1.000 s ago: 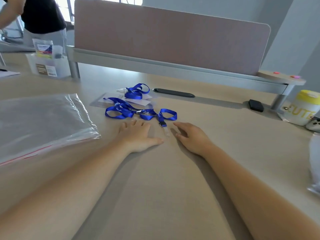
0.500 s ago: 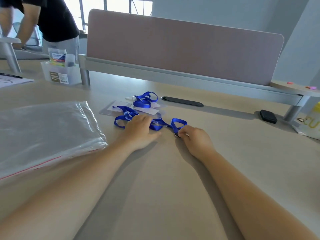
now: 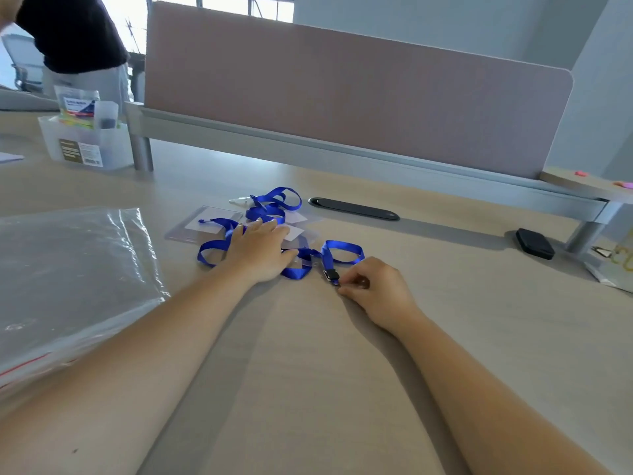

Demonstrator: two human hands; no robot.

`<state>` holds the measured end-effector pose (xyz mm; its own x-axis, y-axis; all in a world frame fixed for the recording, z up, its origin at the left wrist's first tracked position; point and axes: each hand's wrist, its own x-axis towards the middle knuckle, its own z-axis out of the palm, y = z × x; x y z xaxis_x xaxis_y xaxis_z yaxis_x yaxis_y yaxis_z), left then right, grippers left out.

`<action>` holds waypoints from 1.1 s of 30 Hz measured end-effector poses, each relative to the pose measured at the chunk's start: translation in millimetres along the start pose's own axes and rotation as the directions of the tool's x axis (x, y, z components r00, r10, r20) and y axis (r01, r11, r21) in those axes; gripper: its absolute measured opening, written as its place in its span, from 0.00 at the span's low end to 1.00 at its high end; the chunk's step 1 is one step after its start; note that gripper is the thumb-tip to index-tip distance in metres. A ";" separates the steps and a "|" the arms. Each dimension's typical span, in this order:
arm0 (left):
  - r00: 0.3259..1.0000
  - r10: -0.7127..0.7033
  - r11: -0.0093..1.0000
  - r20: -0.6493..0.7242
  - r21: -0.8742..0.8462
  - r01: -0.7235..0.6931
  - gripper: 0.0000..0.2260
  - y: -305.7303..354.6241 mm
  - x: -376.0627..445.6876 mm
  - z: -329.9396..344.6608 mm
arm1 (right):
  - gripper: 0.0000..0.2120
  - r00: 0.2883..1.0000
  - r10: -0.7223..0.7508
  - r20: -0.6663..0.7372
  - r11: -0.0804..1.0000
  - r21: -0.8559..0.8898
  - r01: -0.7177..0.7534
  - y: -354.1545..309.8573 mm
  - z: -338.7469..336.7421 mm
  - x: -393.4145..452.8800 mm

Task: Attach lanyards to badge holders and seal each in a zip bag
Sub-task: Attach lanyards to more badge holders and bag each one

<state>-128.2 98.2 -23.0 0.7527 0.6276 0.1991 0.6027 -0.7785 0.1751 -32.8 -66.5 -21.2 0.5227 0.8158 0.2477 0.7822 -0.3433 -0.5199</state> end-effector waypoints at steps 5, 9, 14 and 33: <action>0.988 0.009 1.000 0.157 0.016 -0.011 0.17 8.1 -7.6 -1.7 | 0.07 0.990 0.033 -0.140 0.999 0.015 -0.032 -1.4 -3.1 -2.1; 0.983 0.034 0.997 0.182 0.063 -0.047 0.23 23.6 -25.9 -7.6 | 0.06 0.979 0.087 -0.185 0.996 -0.007 -0.090 -0.9 -11.5 -10.0; 0.975 0.128 0.990 0.180 0.034 -0.136 0.23 52.0 -56.3 -11.1 | 0.07 0.980 0.132 -0.147 0.990 -0.033 -0.139 4.2 -26.4 -36.5; 0.972 0.012 1.000 0.235 -0.019 -0.007 0.31 59.6 -33.7 -9.0 | 0.15 0.994 -0.007 -0.109 0.933 -0.359 -0.033 32.4 -42.8 -60.7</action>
<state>-120.0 30.7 -10.6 0.8009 0.5980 -0.0314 0.5920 -0.7828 0.1917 -24.7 -147.1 -18.1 0.5511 0.7627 0.3384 0.8341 -0.5141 -0.1998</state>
